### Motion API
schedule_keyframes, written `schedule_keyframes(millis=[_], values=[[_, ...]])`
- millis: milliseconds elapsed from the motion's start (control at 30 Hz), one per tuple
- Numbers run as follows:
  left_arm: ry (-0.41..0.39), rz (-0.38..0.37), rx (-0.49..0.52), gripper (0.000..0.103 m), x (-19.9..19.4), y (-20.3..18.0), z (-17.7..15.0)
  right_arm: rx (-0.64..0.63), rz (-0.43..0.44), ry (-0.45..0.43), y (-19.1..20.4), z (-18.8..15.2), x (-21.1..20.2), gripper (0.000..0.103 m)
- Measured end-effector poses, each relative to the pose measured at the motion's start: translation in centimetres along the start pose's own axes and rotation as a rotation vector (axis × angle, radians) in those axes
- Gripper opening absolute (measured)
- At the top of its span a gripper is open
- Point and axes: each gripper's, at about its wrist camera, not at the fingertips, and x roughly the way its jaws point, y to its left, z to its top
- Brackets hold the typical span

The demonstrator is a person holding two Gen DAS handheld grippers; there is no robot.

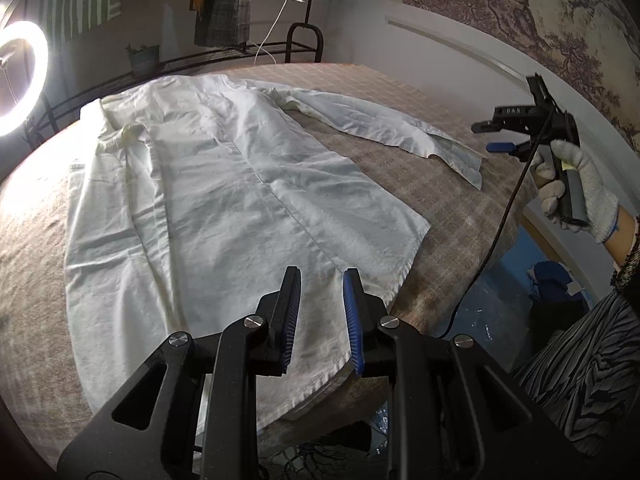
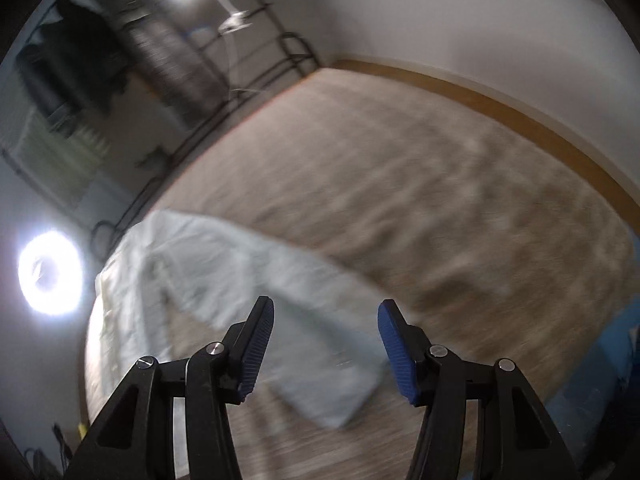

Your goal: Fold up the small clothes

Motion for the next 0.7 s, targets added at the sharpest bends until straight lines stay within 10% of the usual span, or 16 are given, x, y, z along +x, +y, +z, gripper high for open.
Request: schedule_keyframes(millis=[400,567,700], values=[[0.012,-0.004,-0.011,0.020,1.0,0.1,0.4,0.120,0.066,0.088,-3.3,-0.2,2.8,0.059],[0.011,0.003,-0.007,0.020,0.7,0.4,0.2,0.158,0.133,0.101,-2.9,-0.3,3.8,0.010],[0.000,0.011,-0.032,0.020,0.2,1.4,0.1,0.060,0.119,0.054,0.5,-0.3,2.8,0.003]])
